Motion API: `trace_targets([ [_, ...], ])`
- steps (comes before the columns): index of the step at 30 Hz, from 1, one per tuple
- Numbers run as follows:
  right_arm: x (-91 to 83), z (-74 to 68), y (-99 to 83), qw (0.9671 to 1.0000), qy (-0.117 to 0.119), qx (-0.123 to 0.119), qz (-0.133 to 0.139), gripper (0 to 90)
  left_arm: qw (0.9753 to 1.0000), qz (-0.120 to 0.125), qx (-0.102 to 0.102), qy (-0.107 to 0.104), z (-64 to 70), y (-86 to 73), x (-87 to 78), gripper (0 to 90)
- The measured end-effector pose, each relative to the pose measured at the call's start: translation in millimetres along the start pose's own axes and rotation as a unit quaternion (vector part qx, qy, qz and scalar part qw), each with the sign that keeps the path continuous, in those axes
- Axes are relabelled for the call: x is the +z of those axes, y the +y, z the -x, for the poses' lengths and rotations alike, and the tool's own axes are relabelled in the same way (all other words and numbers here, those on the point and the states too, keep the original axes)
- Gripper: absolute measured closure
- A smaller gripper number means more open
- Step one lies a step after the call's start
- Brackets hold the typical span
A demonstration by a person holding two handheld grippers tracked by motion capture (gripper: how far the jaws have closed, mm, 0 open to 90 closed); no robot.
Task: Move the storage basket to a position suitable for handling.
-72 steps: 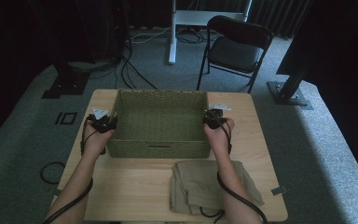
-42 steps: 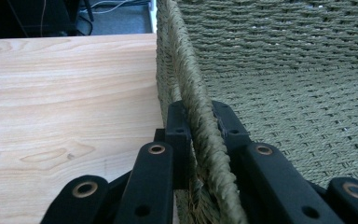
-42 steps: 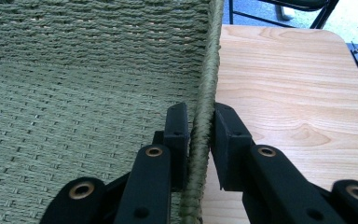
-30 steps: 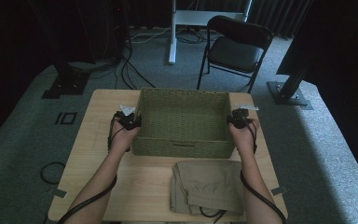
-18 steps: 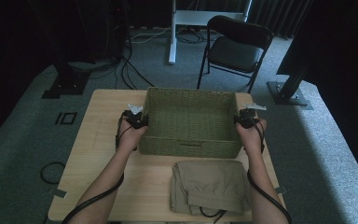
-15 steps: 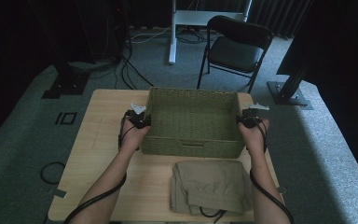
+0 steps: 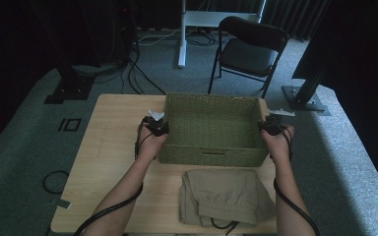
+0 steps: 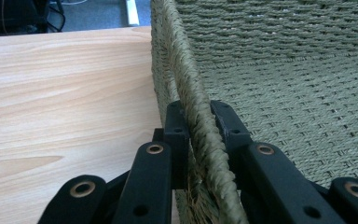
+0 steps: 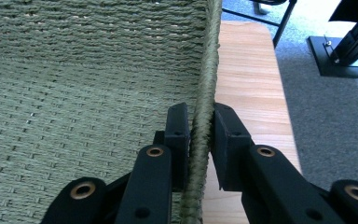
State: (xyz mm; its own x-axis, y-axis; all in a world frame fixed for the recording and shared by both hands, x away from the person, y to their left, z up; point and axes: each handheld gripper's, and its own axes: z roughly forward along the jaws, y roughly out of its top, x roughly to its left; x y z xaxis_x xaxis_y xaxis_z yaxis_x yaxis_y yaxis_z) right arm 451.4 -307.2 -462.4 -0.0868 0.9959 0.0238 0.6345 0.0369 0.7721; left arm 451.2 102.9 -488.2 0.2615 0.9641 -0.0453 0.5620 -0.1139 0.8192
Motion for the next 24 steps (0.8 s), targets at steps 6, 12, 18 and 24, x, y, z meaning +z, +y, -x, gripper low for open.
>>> trace_targets([
  [6, -1.6, 16.6, 0.0, 1.0, 0.0, 0.002, -0.003, 77.3, 1.0, -0.002, 0.001, -0.007, 16.9, 2.3, 4.6, 78.7],
  [12, -2.1, 29.1, 0.5, 1.0, -0.003, -0.001, -0.006, 77.3, 1.0, -0.005, 0.004, -0.006, 28.2, 3.7, 6.9, 78.3],
  [18, -2.3, 38.3, 1.4, 0.9998, -0.006, -0.012, -0.012, 77.2, 0.9998, -0.007, 0.008, -0.016, 37.1, 3.8, 7.9, 76.2],
  [24, -3.3, 38.3, 1.6, 0.9996, 0.007, -0.025, -0.009, 67.8, 0.9983, -0.005, 0.033, -0.048, 36.7, 4.8, 9.3, 56.1],
])
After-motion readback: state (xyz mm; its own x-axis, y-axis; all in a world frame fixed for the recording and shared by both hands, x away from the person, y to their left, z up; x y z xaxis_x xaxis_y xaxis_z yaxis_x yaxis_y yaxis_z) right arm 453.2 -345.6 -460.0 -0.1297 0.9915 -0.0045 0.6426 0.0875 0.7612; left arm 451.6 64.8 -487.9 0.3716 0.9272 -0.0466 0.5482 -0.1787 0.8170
